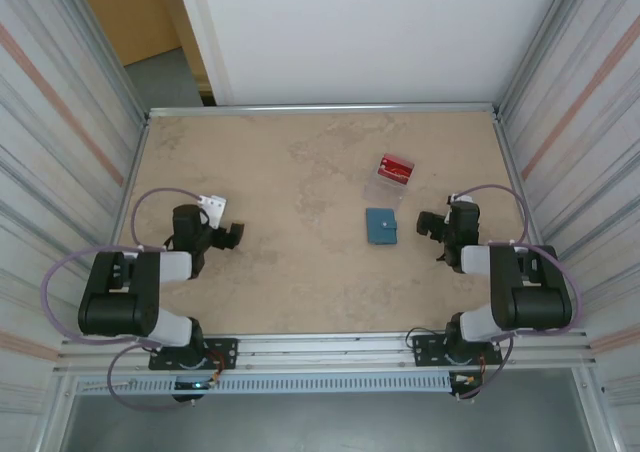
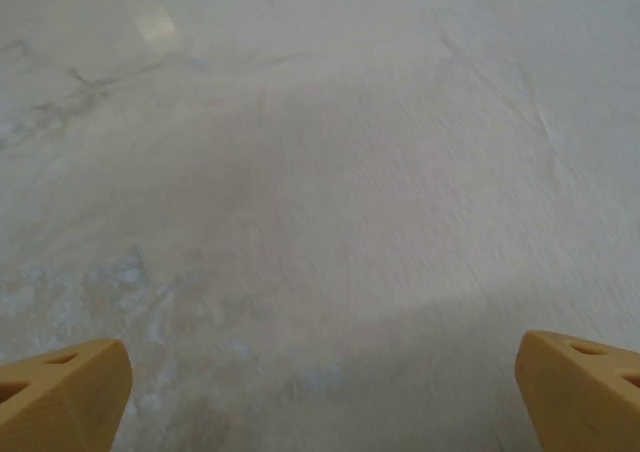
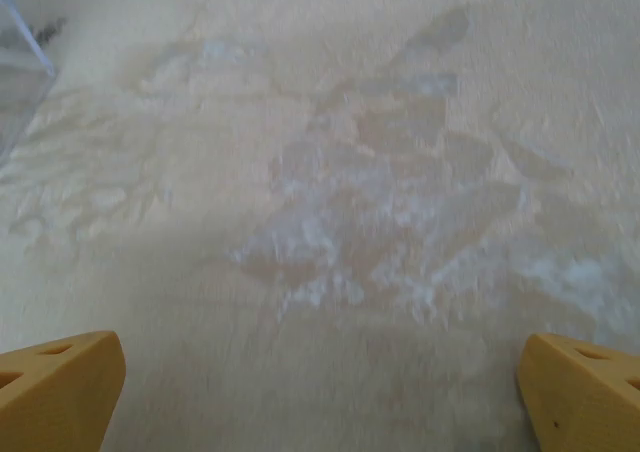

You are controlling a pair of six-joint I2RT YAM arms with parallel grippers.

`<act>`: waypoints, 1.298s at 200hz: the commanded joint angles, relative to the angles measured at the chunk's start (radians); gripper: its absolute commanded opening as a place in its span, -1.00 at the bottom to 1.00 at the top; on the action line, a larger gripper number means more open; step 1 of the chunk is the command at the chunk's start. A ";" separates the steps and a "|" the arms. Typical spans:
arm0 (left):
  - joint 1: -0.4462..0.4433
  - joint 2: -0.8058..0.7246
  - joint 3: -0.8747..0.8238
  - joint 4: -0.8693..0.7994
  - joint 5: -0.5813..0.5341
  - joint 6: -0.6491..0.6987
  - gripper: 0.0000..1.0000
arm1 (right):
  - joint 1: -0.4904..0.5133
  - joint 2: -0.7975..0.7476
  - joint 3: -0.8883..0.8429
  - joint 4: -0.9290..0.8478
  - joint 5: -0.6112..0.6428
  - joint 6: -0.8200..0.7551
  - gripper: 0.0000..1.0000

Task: Put the credit cards into the card holder
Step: Move the card holder to the center of the table.

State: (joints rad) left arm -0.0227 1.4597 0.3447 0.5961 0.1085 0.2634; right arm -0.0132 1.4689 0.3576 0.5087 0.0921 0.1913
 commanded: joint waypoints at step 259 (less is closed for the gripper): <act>-0.007 -0.014 0.186 -0.040 -0.028 -0.158 0.97 | 0.014 0.017 0.068 0.226 0.059 -0.101 0.99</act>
State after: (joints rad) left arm -0.0265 1.5070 0.4026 0.7422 0.0586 0.1001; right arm -0.0208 1.5307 0.3840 0.7837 0.0696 0.1184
